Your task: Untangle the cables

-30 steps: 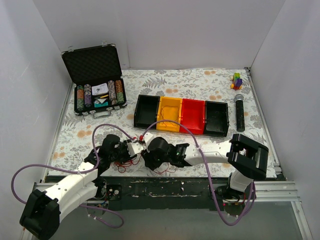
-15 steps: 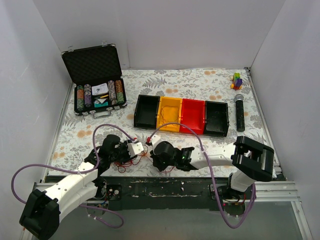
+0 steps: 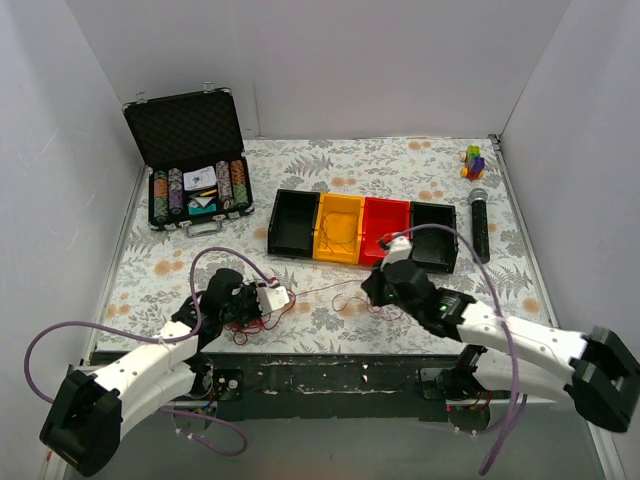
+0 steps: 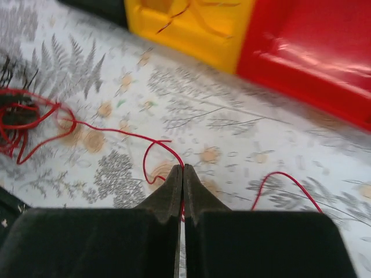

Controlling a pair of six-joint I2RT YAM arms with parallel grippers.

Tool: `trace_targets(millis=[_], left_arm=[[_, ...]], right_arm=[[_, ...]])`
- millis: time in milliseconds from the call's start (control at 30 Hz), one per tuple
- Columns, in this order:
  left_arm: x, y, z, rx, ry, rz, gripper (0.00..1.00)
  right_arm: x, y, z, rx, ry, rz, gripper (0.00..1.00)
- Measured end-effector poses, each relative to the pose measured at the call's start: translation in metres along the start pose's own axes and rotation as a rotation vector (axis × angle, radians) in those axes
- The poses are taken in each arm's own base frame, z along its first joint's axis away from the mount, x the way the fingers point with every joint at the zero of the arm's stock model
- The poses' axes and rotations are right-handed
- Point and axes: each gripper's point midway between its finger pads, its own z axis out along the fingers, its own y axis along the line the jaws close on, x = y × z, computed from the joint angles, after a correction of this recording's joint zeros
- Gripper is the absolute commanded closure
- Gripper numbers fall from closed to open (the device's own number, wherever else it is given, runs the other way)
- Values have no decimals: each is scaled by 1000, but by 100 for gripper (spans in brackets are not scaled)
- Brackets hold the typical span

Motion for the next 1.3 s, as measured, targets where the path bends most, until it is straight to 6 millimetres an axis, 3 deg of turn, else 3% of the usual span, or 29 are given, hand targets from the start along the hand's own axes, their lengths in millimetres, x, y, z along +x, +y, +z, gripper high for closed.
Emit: trace_targets(millis=[100,267,433,633,800,900,1067,1167,1300], left_arm=[[2,1,1,-8,10,11,99],[7,2,4,-7,28,25,100],[5,8,8,-22,30,35,100],[5,10,9,-27,29,48,100],[5,10,8,-28,27,53,100],[5,10,8,-26,28,48,100],[-3,8,5,14,40,-2,99],[-26,12,0,43,6,-56,94],[-77,29,-13,62,-103,-106,88]], right_arm=[[-28,-37,-23,72,-113,90,99],[-69,-58,-60,133,-257,133,99],[-113,-62,-96,177,-365,129,99],[-173,-67,-155,234,-551,130,99],[-217,-55,-193,211,-662,127,99],[-228,-45,-189,185,-661,113,99],[-228,-39,-161,186,-600,53,99],[-234,-35,-147,194,-576,18,99],[-249,-32,-136,207,-586,0,99]])
